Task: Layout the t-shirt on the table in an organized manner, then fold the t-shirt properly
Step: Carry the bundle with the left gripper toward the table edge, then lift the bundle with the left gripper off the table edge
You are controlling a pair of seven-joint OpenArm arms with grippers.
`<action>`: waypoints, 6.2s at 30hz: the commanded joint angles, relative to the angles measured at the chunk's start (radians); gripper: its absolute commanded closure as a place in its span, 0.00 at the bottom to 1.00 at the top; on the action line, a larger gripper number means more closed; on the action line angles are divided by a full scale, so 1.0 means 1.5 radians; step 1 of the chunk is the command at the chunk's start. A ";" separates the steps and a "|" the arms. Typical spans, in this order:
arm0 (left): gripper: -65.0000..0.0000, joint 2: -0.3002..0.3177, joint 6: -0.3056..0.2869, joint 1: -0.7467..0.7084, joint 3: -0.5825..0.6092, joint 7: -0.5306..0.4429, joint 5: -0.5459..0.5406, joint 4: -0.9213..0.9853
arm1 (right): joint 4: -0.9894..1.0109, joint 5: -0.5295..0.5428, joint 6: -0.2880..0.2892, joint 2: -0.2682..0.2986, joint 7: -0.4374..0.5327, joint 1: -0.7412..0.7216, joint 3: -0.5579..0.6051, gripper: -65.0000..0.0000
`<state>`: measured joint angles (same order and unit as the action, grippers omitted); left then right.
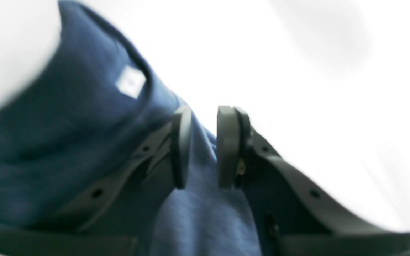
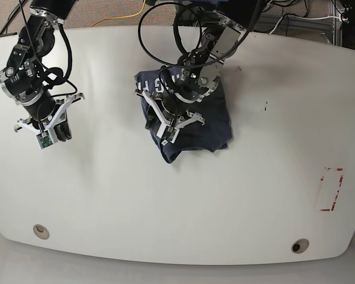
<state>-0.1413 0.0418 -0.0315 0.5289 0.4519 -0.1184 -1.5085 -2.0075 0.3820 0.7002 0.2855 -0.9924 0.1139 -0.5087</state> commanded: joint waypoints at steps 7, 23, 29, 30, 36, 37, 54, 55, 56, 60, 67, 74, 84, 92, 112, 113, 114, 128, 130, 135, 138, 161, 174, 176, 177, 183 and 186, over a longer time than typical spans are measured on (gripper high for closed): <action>0.83 -0.010 -0.002 0.021 0.004 -0.032 -0.115 0.095 | -0.012 0.009 -0.001 0.014 0.017 -0.009 -0.004 0.91; 0.83 0.164 -0.002 0.041 -0.028 -0.030 -0.331 0.100 | -0.011 0.006 -0.001 0.014 0.017 -0.011 -0.003 0.91; 0.83 0.303 -0.002 0.020 -0.032 -0.033 -0.418 0.072 | -0.011 0.010 -0.001 0.013 0.017 -0.010 -0.003 0.91; 0.83 0.328 -0.002 0.018 -0.035 -0.033 -0.432 0.068 | -0.011 0.010 -0.001 0.013 0.017 -0.010 -0.002 0.91; 0.83 0.429 -0.031 -0.020 -0.091 -0.033 -0.491 0.049 | -0.011 0.010 -0.001 0.011 0.017 -0.010 0.001 0.91; 0.83 0.446 -0.044 -0.030 -0.105 -0.032 -0.498 0.047 | -0.011 0.010 -0.001 0.010 0.017 -0.010 0.001 0.91; 0.83 0.565 -0.262 -0.105 -0.272 -0.029 -0.434 0.113 | -0.011 0.010 -0.001 -0.012 0.018 0.014 0.002 0.91; 0.83 0.565 -0.275 -0.105 -0.282 -0.029 -0.422 0.121 | -0.011 0.010 -0.001 -0.012 0.018 0.014 0.002 0.91; 0.83 0.565 -0.292 -0.105 -0.296 -0.029 -0.406 0.132 | -0.011 0.010 -0.001 -0.012 0.018 0.015 0.002 0.91; 0.83 0.565 -0.353 -0.104 -0.340 -0.029 -0.343 0.163 | -0.011 0.010 -0.001 -0.016 0.018 0.016 0.002 0.91; 0.83 0.565 -0.447 -0.062 -0.375 -0.029 -0.234 0.227 | -0.011 0.009 -0.001 -0.013 0.018 0.029 0.001 0.91; 0.83 0.565 -0.493 -0.007 -0.376 -0.032 -0.168 0.300 | -0.011 0.009 -0.001 -0.012 0.018 0.032 0.002 0.91; 0.83 0.592 -0.493 0.012 -0.377 -0.032 -0.141 0.308 | -0.011 0.009 -0.001 -0.011 0.018 0.033 0.002 0.91; 0.83 0.590 -0.493 0.008 -0.451 0.000 -0.141 0.231 | -0.011 0.009 -0.001 -0.011 0.018 0.029 0.002 0.91; 0.83 0.450 -0.493 -0.118 -0.619 0.352 -0.197 -0.151 | -0.012 0.010 -0.001 -0.010 0.018 0.029 0.003 0.91; 0.83 0.432 -0.493 -0.136 -0.639 0.363 -0.197 -0.164 | -0.012 0.010 -0.001 -0.010 0.018 0.029 0.003 0.91; 0.83 0.422 -0.493 -0.147 -0.651 0.368 -0.196 -0.171 | -0.012 0.010 -0.001 -0.010 0.018 0.029 0.003 0.91; 0.83 0.326 -0.493 -0.280 -0.881 0.371 -0.077 -0.221 | -0.012 0.010 -0.001 -0.013 0.018 0.029 0.004 0.91; 0.83 0.317 -0.493 -0.281 -0.909 0.371 -0.058 -0.220 | -0.012 0.010 -0.001 -0.012 0.018 0.029 0.004 0.91; 0.83 0.310 -0.493 -0.279 -0.932 0.370 -0.007 -0.206 | -0.012 0.010 -0.001 -0.014 0.018 0.029 0.004 0.91; 0.83 0.312 -0.493 -0.275 -0.932 0.370 0.026 -0.183 | -0.012 0.010 -0.001 -0.015 0.018 0.029 0.004 0.91; 0.83 0.398 -0.493 -0.171 -0.904 0.233 0.142 0.046 | -0.012 0.010 -0.001 -0.015 0.019 0.045 0.002 0.91; 0.83 0.448 -0.493 -0.173 -0.878 0.235 0.139 0.045 | -0.012 0.010 -0.001 -0.015 0.019 0.048 0.001 0.91; 0.83 0.449 -0.493 -0.174 -0.880 0.235 0.139 0.028 | -0.012 0.010 -0.001 -0.015 0.019 0.048 0.002 0.91; 0.83 0.450 -0.493 -0.175 -0.880 0.236 0.139 0.017 | -0.012 0.010 -0.001 -0.015 0.019 0.048 0.002 0.91; 0.83 0.449 -0.493 -0.184 -0.880 0.278 0.139 -0.050 | -0.012 0.010 -0.001 -0.015 0.019 0.048 0.002 0.91; 0.83 0.446 -0.493 -0.185 -0.879 0.309 0.138 -0.092 | -0.012 0.010 -0.001 -0.015 0.019 0.047 0.002 0.91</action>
<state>0.5053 -0.7044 -0.3050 -0.7807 0.8974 0.0822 -1.5990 -2.0075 0.3885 0.6994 0.2520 -0.9886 0.1955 -0.4999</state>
